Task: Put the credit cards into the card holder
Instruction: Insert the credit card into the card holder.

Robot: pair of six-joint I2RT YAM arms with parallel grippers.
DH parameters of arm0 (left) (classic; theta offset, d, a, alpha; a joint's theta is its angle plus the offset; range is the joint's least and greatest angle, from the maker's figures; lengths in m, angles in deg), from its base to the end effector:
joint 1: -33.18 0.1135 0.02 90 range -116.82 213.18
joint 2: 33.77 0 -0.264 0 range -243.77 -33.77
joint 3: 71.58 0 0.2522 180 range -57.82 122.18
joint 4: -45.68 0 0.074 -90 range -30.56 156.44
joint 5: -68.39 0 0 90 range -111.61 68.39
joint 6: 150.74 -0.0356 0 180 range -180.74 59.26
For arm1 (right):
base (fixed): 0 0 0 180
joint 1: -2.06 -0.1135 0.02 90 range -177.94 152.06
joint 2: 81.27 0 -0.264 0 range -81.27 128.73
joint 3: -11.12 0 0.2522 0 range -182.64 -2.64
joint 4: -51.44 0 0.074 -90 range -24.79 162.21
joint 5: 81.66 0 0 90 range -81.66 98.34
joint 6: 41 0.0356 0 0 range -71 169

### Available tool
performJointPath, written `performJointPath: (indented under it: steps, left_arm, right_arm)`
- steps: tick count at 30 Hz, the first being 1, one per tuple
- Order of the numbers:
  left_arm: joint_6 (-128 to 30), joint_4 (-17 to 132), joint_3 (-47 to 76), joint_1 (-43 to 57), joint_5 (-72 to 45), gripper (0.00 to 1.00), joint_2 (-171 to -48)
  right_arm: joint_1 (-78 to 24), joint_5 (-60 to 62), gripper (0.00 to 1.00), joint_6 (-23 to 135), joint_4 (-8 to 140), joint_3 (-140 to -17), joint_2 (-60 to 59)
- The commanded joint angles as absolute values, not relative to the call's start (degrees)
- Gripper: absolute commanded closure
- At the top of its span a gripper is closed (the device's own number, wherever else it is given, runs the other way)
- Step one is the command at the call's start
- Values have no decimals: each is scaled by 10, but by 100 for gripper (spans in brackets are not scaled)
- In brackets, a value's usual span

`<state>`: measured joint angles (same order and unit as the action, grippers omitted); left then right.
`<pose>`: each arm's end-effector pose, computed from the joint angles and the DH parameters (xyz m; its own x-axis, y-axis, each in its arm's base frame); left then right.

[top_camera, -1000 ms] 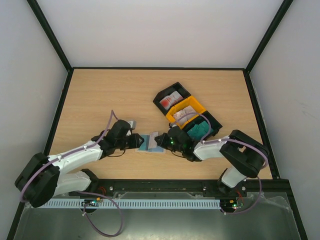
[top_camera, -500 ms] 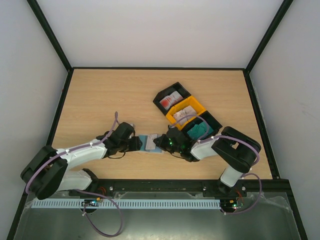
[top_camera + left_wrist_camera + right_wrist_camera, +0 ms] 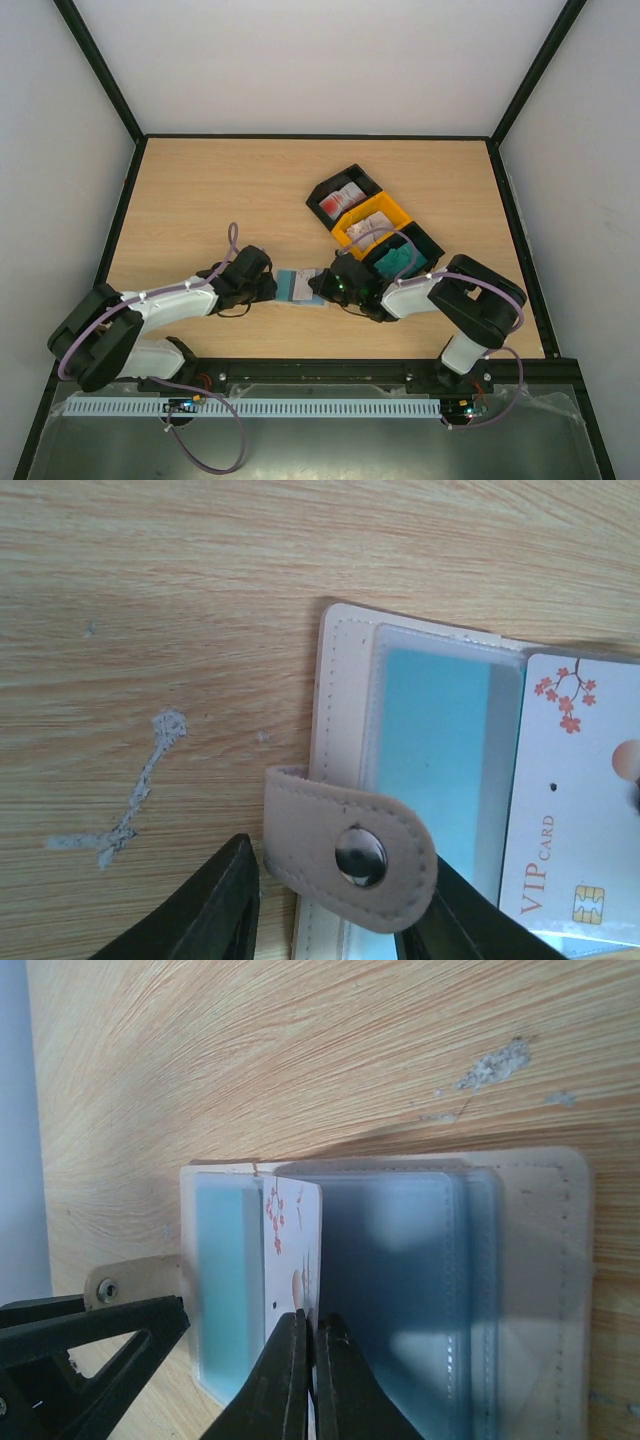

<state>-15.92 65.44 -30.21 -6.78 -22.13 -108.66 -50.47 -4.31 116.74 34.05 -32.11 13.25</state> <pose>0.1742 -0.1455 0.1413 -0.8856 -0.1776 -0.4292 0.0195 0.9090 -0.4163 0.1695 0.2339 0.1192 -0.9476 0.2481 -0.2014 -0.0212 0.5799 0.8144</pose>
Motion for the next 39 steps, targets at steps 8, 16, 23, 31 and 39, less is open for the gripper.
performJointPath:
  steps: [8,16,23,31,39]
  left_arm:
    - [-155,679,-304,-71,-226,72,-1115]
    - [-153,671,-310,-71,-217,76,-1116]
    - [-151,669,-316,-71,-215,77,-1108]
    - [-149,655,-322,-71,-204,80,-1106]
    - [-153,651,-322,-71,-201,81,-1112]
  right_arm:
    - [-506,-79,98,1141,390,-346,189]
    - [-508,-87,98,1136,382,-359,208]
    - [-509,-48,98,1146,381,-337,182]
    - [-510,-113,98,1148,361,-368,219]
    - [-512,-130,98,1158,330,-376,245]
